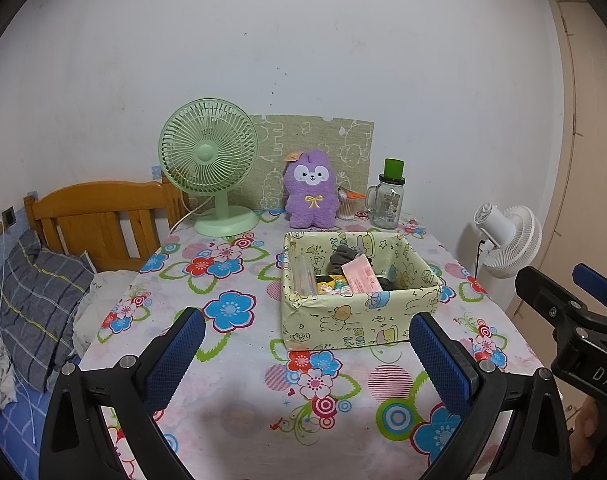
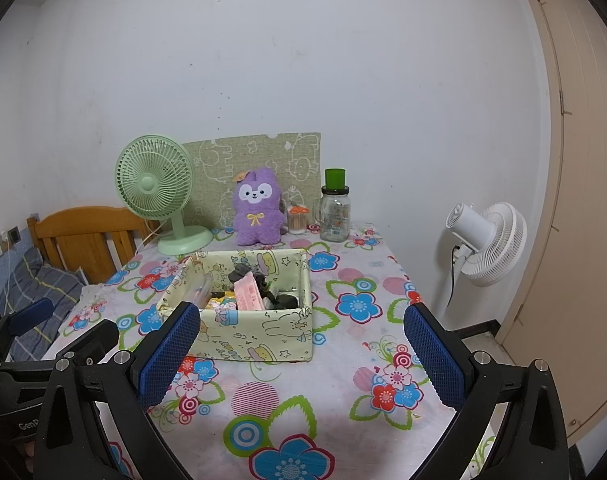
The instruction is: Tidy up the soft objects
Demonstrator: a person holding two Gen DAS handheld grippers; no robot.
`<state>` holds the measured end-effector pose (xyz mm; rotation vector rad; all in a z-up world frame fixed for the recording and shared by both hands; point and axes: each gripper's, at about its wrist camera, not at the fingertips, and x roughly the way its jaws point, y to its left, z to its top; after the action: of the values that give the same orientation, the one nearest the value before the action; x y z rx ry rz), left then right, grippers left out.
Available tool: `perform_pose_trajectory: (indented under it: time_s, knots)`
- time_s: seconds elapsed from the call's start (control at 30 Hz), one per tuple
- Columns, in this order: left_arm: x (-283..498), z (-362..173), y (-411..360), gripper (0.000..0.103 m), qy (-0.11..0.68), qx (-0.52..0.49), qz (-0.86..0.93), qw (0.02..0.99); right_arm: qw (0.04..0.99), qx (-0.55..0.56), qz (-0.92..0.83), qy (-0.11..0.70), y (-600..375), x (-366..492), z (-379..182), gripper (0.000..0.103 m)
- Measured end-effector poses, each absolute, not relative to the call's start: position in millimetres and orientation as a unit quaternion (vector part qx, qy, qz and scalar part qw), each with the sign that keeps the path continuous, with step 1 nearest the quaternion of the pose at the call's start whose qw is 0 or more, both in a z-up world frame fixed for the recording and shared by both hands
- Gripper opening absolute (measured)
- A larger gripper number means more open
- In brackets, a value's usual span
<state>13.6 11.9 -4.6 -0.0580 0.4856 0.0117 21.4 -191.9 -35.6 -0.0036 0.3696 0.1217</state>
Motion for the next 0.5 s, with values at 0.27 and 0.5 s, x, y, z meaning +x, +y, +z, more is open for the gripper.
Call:
perform_pose_trajectory:
  time_s: [0.27,0.5]
  knots:
    - [14.5,-5.4,12.0,0.103,0.242,-0.026,0.006,0.970,0.981,0.002,0.059,0.186,-194.4,22.6,-36.2,0.103]
    - [16.8,-6.7,12.5,0.103,0.243,-0.023,0.005,0.970,0.980,0.004,0.054,0.191,-195.7,29.7,-39.0,0.103]
